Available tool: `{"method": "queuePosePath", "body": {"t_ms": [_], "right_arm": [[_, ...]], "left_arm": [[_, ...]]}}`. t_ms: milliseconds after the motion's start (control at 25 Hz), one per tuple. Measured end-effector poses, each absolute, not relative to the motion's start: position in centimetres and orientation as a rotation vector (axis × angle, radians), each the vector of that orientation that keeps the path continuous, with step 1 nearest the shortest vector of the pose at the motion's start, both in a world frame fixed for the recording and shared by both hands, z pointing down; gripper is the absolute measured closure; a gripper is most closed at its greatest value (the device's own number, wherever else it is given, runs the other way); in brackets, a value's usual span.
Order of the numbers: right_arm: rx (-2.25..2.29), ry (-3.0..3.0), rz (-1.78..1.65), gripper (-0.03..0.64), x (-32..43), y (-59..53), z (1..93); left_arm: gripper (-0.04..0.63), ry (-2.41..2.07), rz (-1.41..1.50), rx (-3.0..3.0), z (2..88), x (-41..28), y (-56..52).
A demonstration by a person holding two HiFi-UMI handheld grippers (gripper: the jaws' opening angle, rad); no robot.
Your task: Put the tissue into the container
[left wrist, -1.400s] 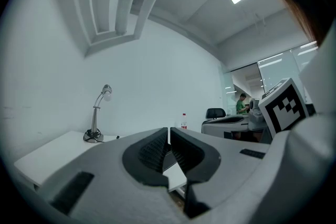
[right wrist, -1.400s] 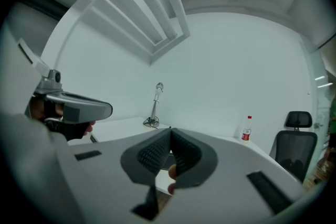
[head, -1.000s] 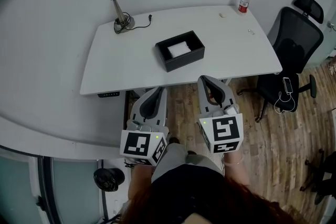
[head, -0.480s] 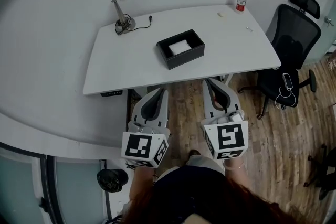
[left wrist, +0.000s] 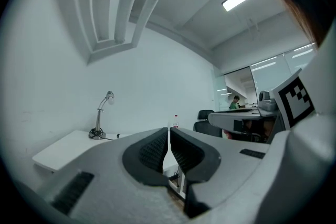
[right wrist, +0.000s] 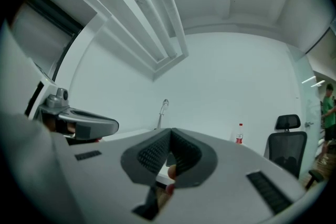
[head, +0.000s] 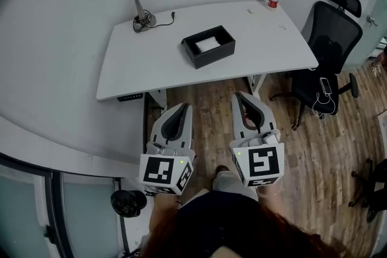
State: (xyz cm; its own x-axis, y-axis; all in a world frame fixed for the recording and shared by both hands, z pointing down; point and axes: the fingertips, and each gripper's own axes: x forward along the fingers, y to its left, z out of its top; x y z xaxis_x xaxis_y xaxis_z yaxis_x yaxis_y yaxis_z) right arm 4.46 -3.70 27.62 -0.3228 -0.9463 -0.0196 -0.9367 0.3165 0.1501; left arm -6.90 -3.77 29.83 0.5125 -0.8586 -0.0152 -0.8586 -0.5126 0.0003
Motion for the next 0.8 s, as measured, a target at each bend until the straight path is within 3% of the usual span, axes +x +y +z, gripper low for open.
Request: {"method": "queuePosePath", "body": {"t_ms": [800], "right_arm": [[1.787, -2.469, -0.282, 0.597, 3.1, 3.1, 27.1]], "left_arm": [[0.558, 1.512, 0.019, -2.760, 30.3, -7.2, 2.7]]}}
